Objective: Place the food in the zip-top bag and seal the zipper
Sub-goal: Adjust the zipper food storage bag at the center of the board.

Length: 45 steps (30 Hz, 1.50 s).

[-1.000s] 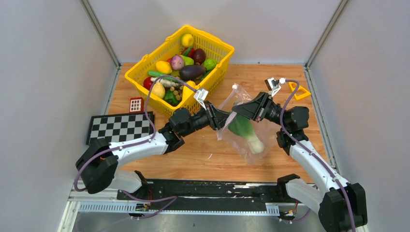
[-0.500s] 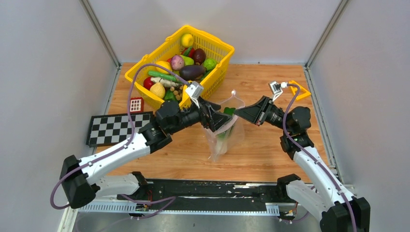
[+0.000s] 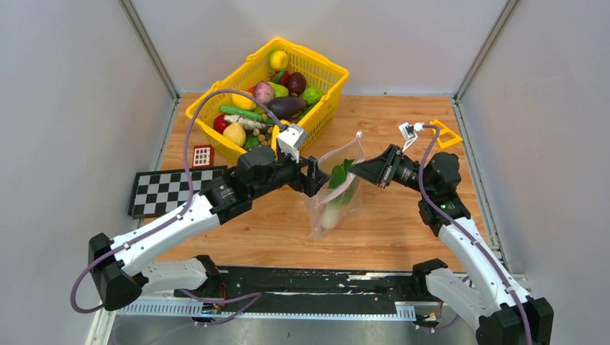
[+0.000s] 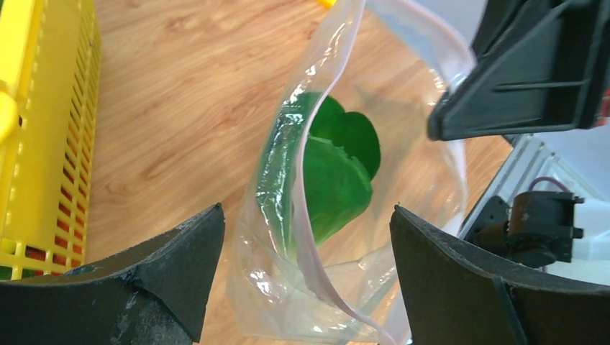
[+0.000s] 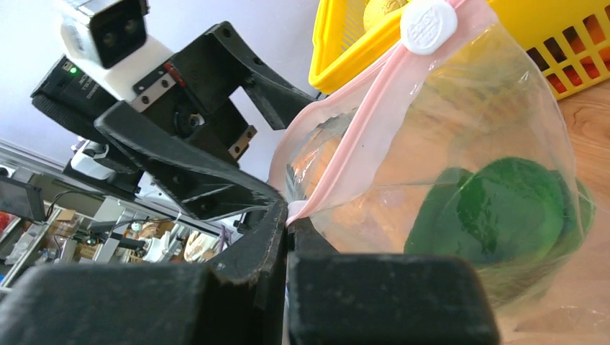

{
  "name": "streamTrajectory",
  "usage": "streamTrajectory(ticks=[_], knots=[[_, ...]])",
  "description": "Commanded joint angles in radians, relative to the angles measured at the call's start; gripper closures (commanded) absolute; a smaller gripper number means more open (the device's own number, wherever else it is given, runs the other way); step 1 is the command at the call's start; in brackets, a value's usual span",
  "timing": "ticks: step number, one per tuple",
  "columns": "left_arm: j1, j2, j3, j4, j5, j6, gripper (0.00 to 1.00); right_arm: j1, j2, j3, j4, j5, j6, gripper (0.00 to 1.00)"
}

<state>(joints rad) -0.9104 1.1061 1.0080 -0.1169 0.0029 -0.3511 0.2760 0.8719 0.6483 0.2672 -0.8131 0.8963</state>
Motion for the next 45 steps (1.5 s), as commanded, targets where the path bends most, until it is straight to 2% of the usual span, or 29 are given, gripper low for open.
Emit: streamTrajectory(ticks=[1,5,10,12,15,17,20,24,27,29,31,36,40,42,45], knots=[[-0.005,0.044,0.073,-0.082,-0.018,0.037,0.13,-0.003,-0.015,0.076,-0.036,-0.025,-0.064,1.00],[-0.005,0.070,0.099,-0.116,-0.065,0.050,0.39,-0.003,-0.020,0.096,-0.061,-0.043,-0.085,1.00],[-0.005,0.076,0.085,0.001,-0.068,0.018,0.87,-0.003,0.004,0.255,-0.238,-0.020,-0.261,1.00],[-0.005,0.091,0.085,0.066,-0.061,-0.001,1.00,-0.003,0.036,0.356,-0.325,0.004,-0.327,1.00],[-0.005,0.099,0.098,0.167,-0.012,-0.020,1.00,-0.003,0.072,0.480,-0.346,-0.089,-0.364,1.00],[-0.005,0.081,0.062,0.219,-0.020,-0.033,1.00,-0.002,0.061,0.496,-0.380,-0.145,-0.410,1.00],[-0.005,0.068,-0.062,0.270,-0.097,-0.050,1.00,0.011,0.021,0.380,-0.474,-0.211,-0.495,1.00],[-0.005,0.076,-0.288,0.428,-0.140,-0.124,1.00,0.048,-0.050,0.132,-0.459,-0.331,-0.448,1.00],[-0.004,0.110,-0.363,0.559,-0.124,-0.184,1.00,0.101,-0.098,0.118,-0.596,-0.343,-0.556,1.00],[-0.004,0.120,-0.359,0.576,-0.089,-0.188,1.00,0.134,-0.095,0.166,-0.682,-0.338,-0.610,1.00],[-0.004,0.102,-0.345,0.575,-0.079,-0.185,1.00,0.170,-0.093,0.204,-0.692,-0.333,-0.623,1.00],[-0.005,-0.042,-0.340,0.547,-0.101,-0.162,1.00,0.258,-0.065,0.258,-0.652,-0.275,-0.589,1.00],[-0.005,-0.159,-0.340,0.490,-0.161,-0.115,0.98,0.367,-0.048,0.259,-0.529,-0.237,-0.504,1.00],[-0.004,-0.169,-0.339,0.444,-0.178,-0.083,0.94,0.431,-0.030,0.248,-0.550,-0.157,-0.538,1.00],[-0.004,-0.154,-0.335,0.395,-0.155,-0.091,0.93,0.465,0.034,0.223,-0.547,-0.034,-0.505,1.00]])
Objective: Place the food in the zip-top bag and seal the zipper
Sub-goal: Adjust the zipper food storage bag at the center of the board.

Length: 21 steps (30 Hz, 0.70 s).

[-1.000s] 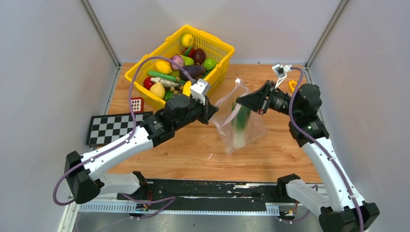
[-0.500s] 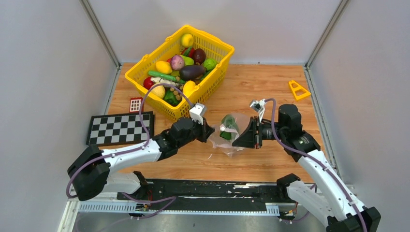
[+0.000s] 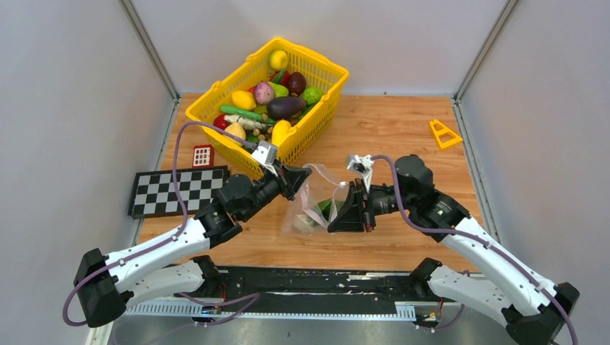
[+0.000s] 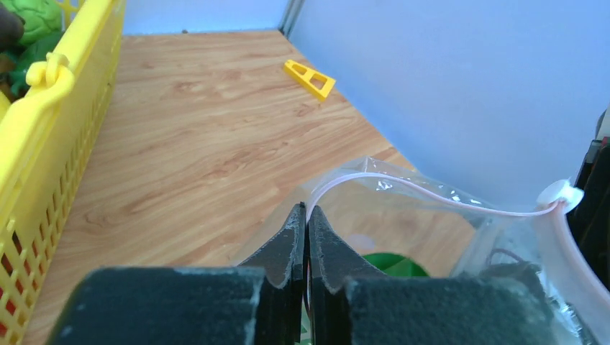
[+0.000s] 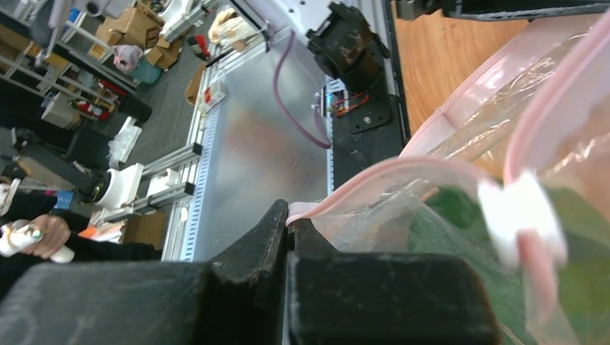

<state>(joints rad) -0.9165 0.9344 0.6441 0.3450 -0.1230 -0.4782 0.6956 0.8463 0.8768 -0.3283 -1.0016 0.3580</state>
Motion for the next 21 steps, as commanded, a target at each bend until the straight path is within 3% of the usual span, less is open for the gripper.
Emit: streamTrajectory(ticks=[1,9,13,15,17,19,21], knots=[[0.002,0.016,0.021,-0.045,-0.022,0.026,0.94,0.052,0.075,-0.004,0.050,0.208,0.043,1.00],[0.001,0.090,0.184,-0.045,0.056,0.066,0.95,0.039,0.041,0.233,-0.095,0.693,-0.108,1.00],[0.001,0.122,0.258,-0.030,0.116,0.066,0.95,0.032,0.034,0.253,-0.141,0.859,-0.080,1.00],[0.001,0.134,0.251,0.008,0.155,0.052,0.95,0.030,-0.015,0.182,-0.038,0.823,-0.047,1.00],[0.002,0.156,0.244,-0.023,0.130,0.054,0.95,0.031,-0.021,0.135,0.082,0.634,-0.022,1.00],[0.003,0.177,0.208,-0.027,0.096,0.036,0.97,0.032,0.051,0.140,0.083,0.439,-0.017,1.00],[0.002,0.187,0.154,-0.009,0.080,0.009,0.98,0.039,0.133,0.143,0.031,0.343,-0.013,1.00]])
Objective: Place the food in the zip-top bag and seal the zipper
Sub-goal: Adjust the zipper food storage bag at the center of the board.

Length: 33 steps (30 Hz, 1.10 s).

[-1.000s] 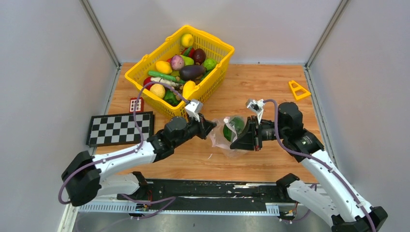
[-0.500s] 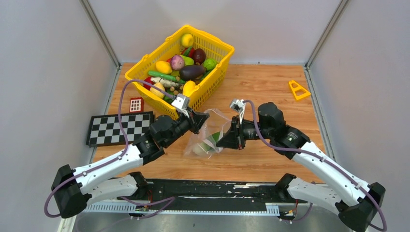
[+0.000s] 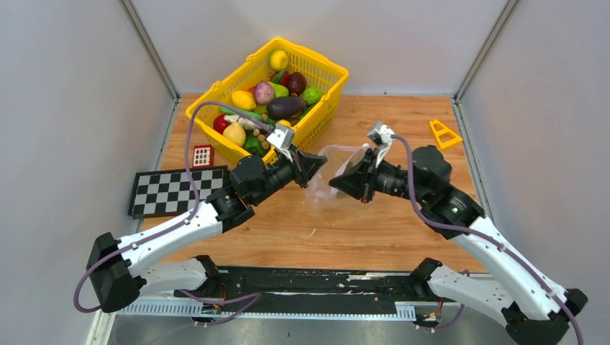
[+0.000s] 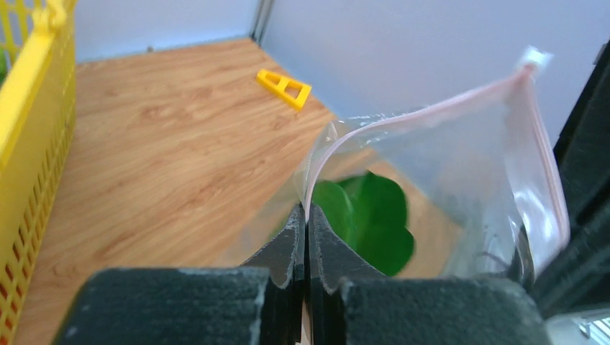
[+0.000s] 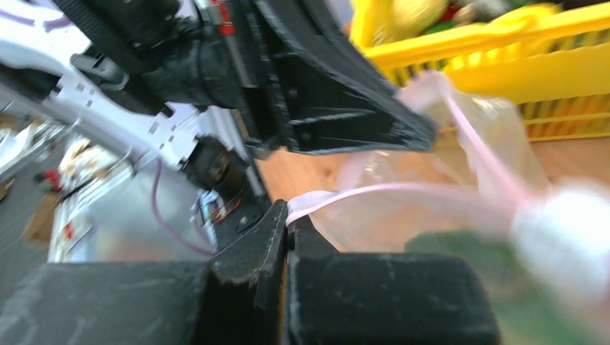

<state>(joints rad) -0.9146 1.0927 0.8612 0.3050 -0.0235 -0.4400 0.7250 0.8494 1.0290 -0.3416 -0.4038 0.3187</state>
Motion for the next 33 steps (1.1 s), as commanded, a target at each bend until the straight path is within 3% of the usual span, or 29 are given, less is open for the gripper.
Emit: streamTrajectory(ticks=[1,7,13,14,17,23,26,30,33], knots=[[0.001,0.028,-0.090,0.038,-0.027,-0.041,0.98,0.012,0.161,-0.019,0.026,-0.277,0.023,1.00],[0.000,-0.087,-0.288,0.110,-0.117,-0.114,0.99,0.066,0.199,-0.060,0.076,-0.334,0.023,1.00],[0.000,-0.199,-0.297,0.047,-0.213,-0.071,1.00,0.078,0.248,-0.008,0.127,-0.333,0.046,0.96],[0.001,-0.207,-0.286,0.032,-0.220,-0.057,1.00,0.078,0.249,0.001,0.129,-0.321,0.046,0.88],[0.000,-0.218,-0.242,-0.010,-0.226,-0.015,1.00,0.079,0.239,0.034,0.115,-0.310,0.022,0.51],[0.009,-0.215,-0.209,-0.053,-0.234,0.016,1.00,0.077,0.110,0.119,-0.092,-0.180,-0.185,0.29],[0.013,-0.215,-0.218,-0.055,-0.235,0.024,1.00,0.075,-0.007,0.074,-0.137,0.006,-0.271,0.20],[0.016,-0.220,-0.219,-0.056,-0.224,0.038,1.00,0.038,-0.131,-0.035,-0.131,0.290,-0.357,0.17],[0.016,-0.220,-0.208,-0.066,-0.221,0.058,1.00,-0.071,-0.116,-0.100,-0.120,0.300,-0.368,0.18]])
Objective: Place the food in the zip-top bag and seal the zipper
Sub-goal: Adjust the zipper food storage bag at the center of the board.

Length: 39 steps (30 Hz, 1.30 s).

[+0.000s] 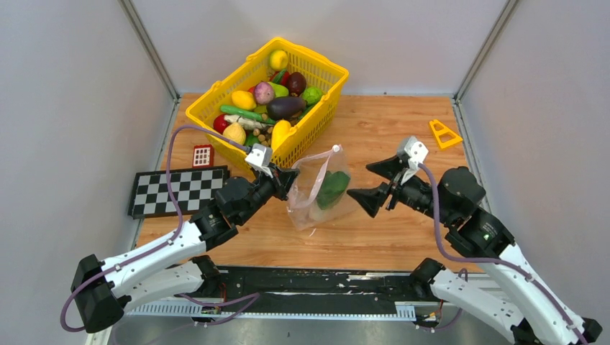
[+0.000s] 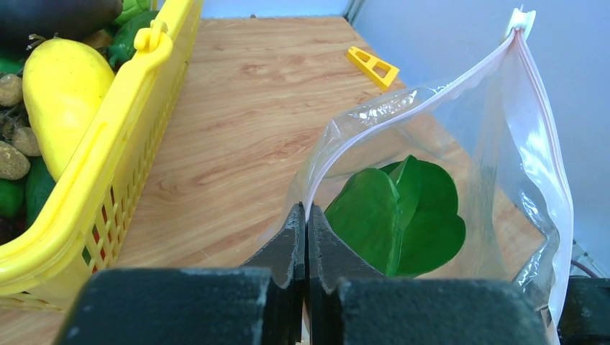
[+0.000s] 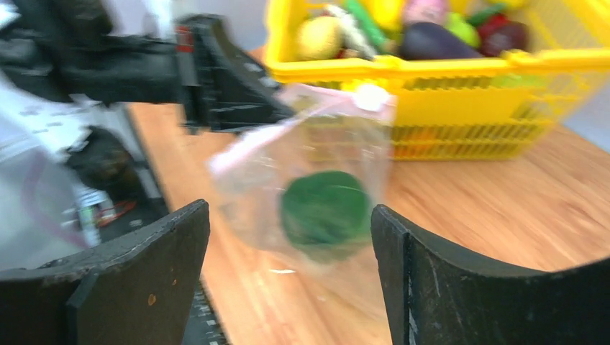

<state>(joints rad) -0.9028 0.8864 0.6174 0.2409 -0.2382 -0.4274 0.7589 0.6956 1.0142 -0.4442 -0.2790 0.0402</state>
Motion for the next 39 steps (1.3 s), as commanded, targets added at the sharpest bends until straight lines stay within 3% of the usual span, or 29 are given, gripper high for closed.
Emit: streamTrajectory(ticks=[1,6,13,21,27,29,31,39], knots=[[0.005,-0.011,0.041,-0.008,-0.004,0.053,1.00,-0.167,0.058,-0.103,-0.007,0.136,-0.079,0.19],[0.006,-0.005,0.067,-0.036,0.012,0.078,1.00,-0.426,0.137,-0.237,0.147,-0.124,0.026,0.25],[0.012,-0.009,0.082,-0.073,0.028,0.107,1.00,-0.443,0.047,-0.529,0.538,-0.255,-0.024,0.28],[0.018,0.004,0.098,-0.077,0.083,0.132,1.00,-0.443,0.138,-0.498,0.549,-0.448,-0.186,0.28],[0.021,0.014,0.114,-0.087,0.109,0.150,1.00,-0.441,0.266,-0.400,0.488,-0.626,-0.304,0.50],[0.023,0.018,0.120,-0.094,0.112,0.150,1.00,-0.441,0.296,-0.378,0.470,-0.653,-0.331,0.69],[0.025,0.016,0.119,-0.097,0.110,0.151,1.00,-0.441,0.314,-0.358,0.449,-0.677,-0.355,0.97],[0.034,-0.012,0.111,-0.101,0.073,0.149,1.00,-0.428,0.232,-0.306,0.347,-0.600,-0.348,1.00]])
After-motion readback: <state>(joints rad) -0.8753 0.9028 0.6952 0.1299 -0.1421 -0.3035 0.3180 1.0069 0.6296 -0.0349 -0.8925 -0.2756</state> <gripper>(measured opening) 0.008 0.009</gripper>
